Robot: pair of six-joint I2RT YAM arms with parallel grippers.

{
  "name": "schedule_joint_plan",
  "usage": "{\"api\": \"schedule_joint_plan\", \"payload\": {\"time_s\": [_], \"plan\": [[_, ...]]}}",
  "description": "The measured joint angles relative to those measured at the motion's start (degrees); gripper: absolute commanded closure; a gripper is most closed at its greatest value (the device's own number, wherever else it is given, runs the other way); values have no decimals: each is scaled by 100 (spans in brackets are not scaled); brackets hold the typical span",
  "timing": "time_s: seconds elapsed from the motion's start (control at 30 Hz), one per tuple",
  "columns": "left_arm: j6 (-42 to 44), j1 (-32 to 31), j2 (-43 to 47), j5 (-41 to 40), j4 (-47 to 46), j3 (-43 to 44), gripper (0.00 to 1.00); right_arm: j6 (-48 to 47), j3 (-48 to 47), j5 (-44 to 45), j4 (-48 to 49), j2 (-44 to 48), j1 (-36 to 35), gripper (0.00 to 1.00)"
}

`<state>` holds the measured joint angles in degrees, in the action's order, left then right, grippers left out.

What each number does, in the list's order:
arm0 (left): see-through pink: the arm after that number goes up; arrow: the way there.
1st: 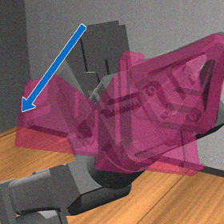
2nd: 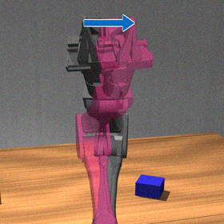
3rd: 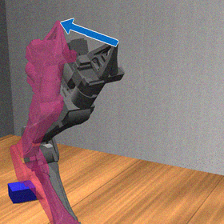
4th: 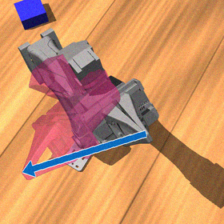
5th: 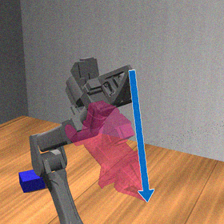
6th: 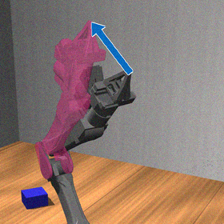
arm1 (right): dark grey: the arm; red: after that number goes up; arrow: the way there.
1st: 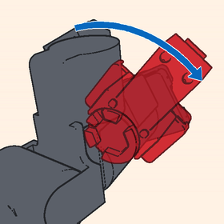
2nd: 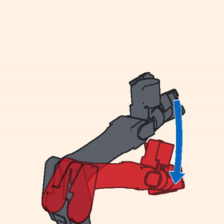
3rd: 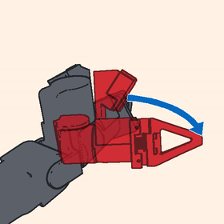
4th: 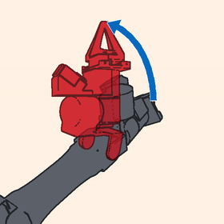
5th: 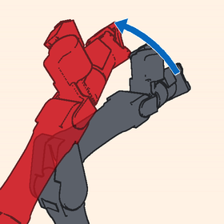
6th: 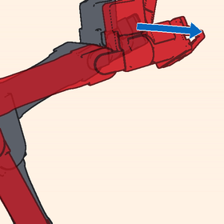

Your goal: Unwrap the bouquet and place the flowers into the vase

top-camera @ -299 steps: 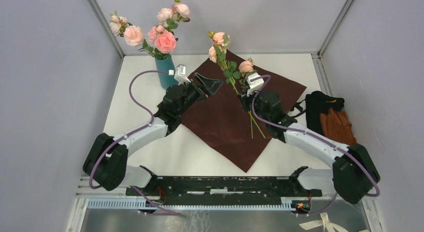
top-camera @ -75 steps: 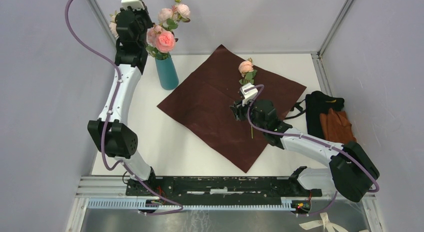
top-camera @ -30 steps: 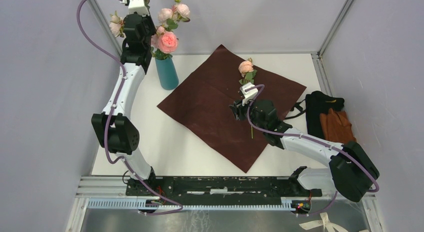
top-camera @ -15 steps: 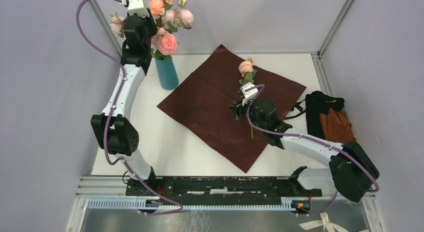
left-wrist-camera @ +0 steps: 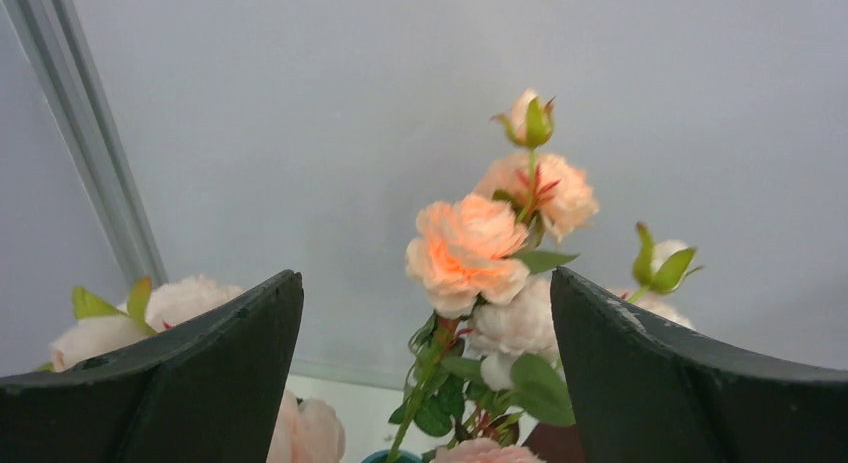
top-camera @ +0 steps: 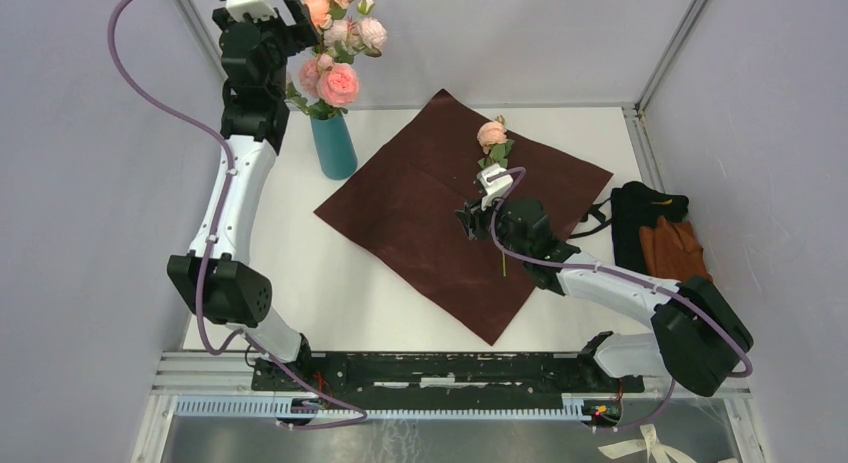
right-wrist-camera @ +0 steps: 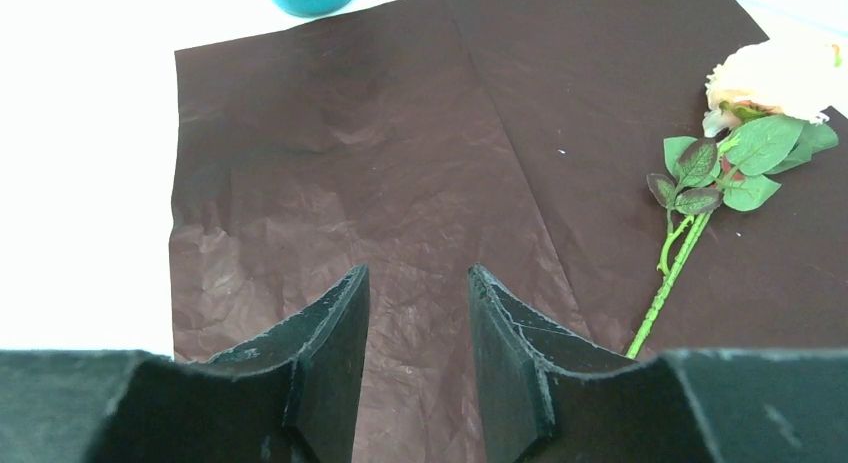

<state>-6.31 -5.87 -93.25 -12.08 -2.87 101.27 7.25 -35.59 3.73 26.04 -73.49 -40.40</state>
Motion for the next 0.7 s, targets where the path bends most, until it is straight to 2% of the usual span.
{"api": "schedule_joint_plan", "payload": {"time_s": [0.17, 0.3, 0.4, 0.47, 0.5, 0.63, 0.7], "plan": [[-17, 0, 22, 160, 4, 533, 1, 2, -109, 39, -26, -264, 0, 52], [-72, -4, 208, 225, -15, 544, 0, 46, -260, 295, -125, -391, 24, 52], [-334, -4, 597, 400, -184, 168, 1, 107, -579, 599, -341, -579, 197, 41], [-645, -7, 914, 579, -302, -138, 1, 105, -1134, 872, -732, -955, 393, 30], [-802, -13, 1016, 664, -365, -221, 1, 94, -1421, 968, -894, -1165, 450, 28], [-1488, -190, 1425, 1005, -791, -732, 1, -37, -2979, 1353, -1749, -2269, 654, 25], [-1631, -444, 1550, 1134, -911, -1029, 1, -70, -3355, 1436, -1974, -2577, 704, 25]]}}
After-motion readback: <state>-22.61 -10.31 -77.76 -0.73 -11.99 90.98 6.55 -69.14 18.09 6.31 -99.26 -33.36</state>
